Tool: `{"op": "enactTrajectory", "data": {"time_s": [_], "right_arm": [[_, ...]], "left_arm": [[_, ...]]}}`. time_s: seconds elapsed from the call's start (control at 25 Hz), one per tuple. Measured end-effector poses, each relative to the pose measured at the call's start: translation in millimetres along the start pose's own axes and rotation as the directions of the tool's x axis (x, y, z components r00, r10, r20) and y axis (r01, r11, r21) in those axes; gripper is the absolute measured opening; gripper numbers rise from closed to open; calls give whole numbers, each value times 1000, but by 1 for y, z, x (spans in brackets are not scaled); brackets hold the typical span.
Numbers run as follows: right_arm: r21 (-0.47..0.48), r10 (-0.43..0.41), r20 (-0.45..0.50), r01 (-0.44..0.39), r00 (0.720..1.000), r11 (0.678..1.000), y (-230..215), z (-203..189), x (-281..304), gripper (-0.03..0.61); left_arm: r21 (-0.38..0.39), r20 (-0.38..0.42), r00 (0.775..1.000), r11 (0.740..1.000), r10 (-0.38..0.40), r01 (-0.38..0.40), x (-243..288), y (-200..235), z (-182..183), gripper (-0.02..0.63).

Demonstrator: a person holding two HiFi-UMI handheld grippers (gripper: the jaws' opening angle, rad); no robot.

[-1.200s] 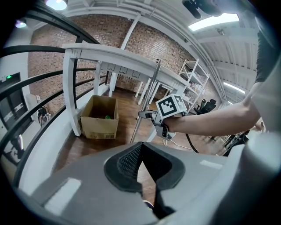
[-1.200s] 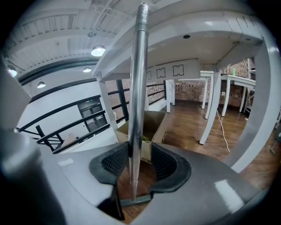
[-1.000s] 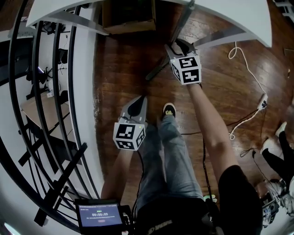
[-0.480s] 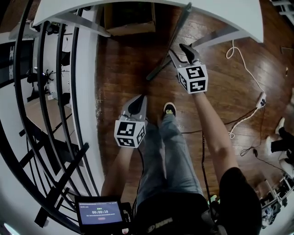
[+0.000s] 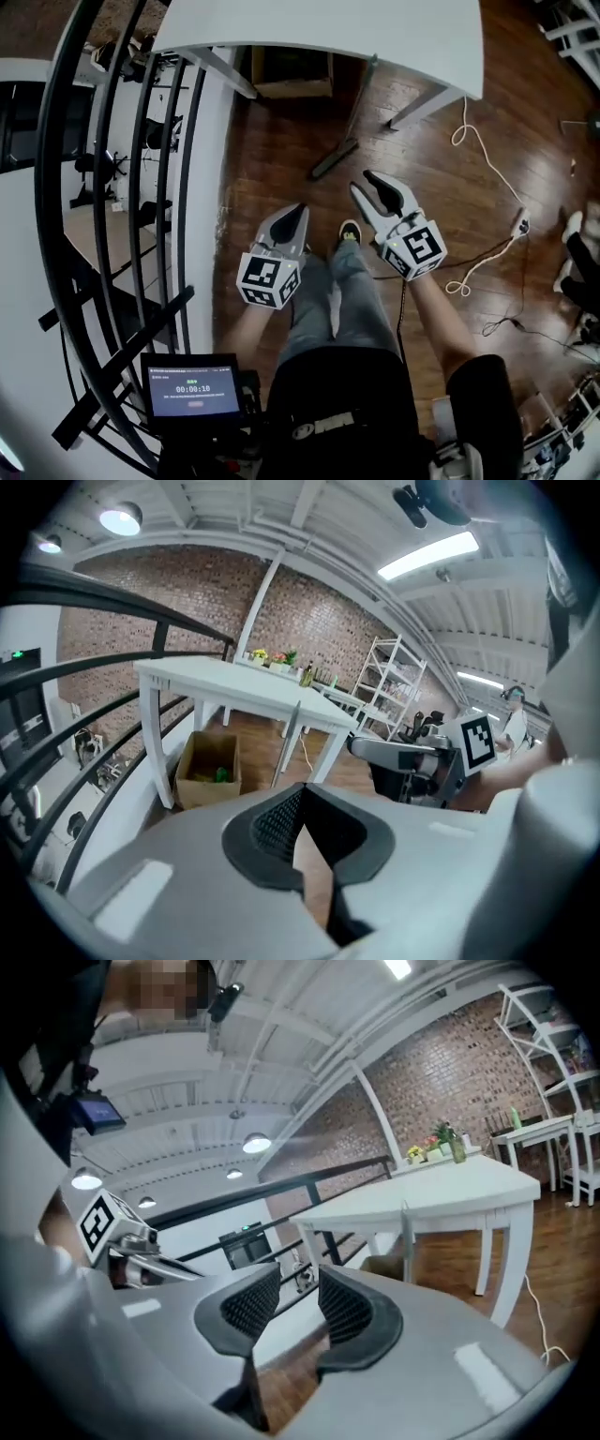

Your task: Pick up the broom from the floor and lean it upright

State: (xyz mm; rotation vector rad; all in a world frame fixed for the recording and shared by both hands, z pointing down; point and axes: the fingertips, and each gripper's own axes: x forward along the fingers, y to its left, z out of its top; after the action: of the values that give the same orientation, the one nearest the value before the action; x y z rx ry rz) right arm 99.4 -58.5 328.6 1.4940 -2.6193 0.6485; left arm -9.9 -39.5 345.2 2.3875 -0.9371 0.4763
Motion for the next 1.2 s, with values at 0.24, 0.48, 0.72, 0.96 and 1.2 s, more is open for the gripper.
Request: {"op": "enactTrajectory", "data": {"time_s": [0.24,0.48,0.72,0.96,1.2], "right_arm": [[-21,119,75,-118,990,993,91,67,-43,5],[-23,171,94,-169,981,985,146,84,-74,5],[-54,141,159,-134,977,989,133,109,-100,6],[-68,209,198,-200,958,978,70,161,-44,21],[-85,180,182,-167,967,982,62,158,-37,20]], "left_arm": [[22,82,997,1000,-14,12,-57,-45,46,15],[30,189,981,999,34,-41,-105,-68,87,15],[112,266,964,994,-24,-6,-100,-114,119,15],[124,289,957,992,-3,-35,-27,-93,179,15],[142,280,960,990,-24,-17,-16,-93,180,17]]}}
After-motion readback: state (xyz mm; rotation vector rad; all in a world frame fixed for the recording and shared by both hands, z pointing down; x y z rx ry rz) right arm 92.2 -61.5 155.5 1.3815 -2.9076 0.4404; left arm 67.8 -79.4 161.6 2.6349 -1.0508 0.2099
